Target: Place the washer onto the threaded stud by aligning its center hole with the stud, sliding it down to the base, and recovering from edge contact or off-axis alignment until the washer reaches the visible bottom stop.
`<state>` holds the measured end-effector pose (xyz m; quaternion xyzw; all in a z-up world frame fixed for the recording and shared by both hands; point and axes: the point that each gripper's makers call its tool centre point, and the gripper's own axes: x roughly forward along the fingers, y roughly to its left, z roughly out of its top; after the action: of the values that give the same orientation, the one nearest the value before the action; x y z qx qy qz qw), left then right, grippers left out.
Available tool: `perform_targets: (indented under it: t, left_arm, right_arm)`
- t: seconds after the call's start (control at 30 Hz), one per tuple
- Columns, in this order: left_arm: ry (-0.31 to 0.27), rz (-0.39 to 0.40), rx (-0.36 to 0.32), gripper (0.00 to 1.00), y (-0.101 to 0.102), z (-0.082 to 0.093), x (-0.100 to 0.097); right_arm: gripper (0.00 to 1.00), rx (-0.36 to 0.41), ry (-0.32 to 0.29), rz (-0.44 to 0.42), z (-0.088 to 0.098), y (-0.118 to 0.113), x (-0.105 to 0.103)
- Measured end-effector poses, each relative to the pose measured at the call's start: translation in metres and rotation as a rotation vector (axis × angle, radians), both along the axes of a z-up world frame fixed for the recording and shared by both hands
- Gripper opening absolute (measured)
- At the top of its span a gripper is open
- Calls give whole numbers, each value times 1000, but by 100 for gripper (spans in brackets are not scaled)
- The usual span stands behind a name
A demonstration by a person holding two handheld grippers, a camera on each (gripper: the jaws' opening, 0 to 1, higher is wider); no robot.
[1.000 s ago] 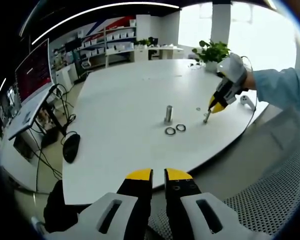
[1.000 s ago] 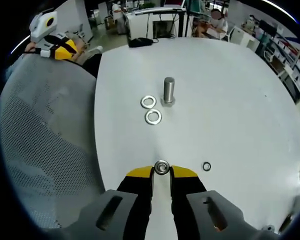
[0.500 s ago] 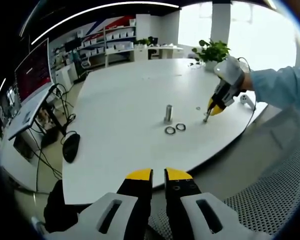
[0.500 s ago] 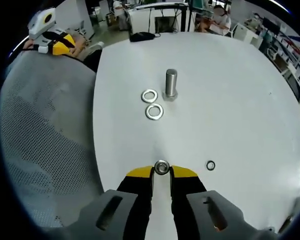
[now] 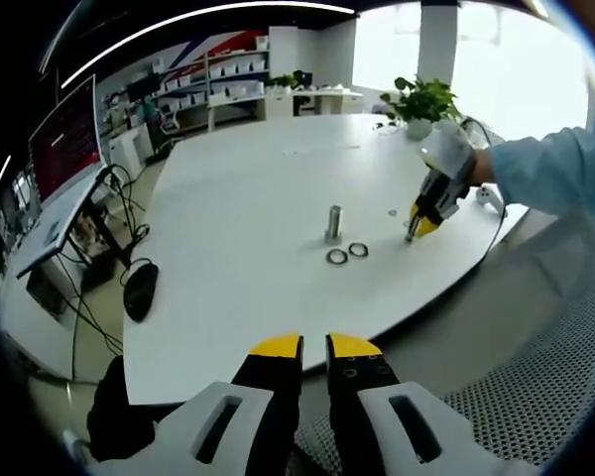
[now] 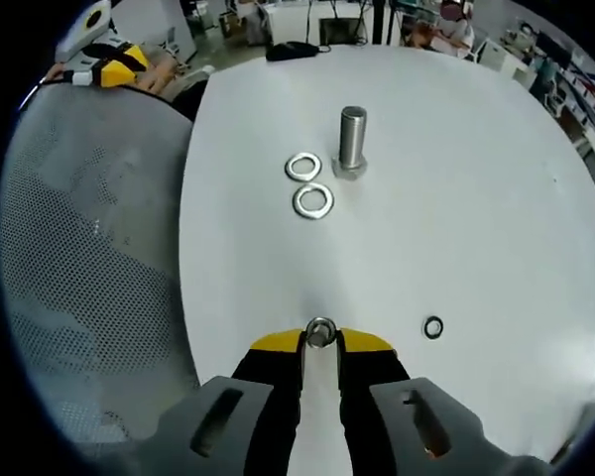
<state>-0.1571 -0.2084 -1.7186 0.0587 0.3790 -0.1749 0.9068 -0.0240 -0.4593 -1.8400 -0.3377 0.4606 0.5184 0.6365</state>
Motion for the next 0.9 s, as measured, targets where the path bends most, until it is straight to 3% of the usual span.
perform_targets:
  t: [0.47, 0.57, 0.67, 0.9]
  left_arm:
    - [-1, -6, 1, 7, 0, 0, 0]
    - [0, -6, 2, 7, 0, 0, 0]
    - [2, -7, 4, 7, 0, 0, 0]
    - [-3, -8, 2, 7, 0, 0, 0]
  right_arm:
    - [15, -26, -26, 42, -6, 1, 1]
    - [19, -40, -35, 54, -5, -1, 1]
    - [27, -23, -53, 29, 5, -2, 3]
    - [27, 39, -89, -40, 35, -15, 1]
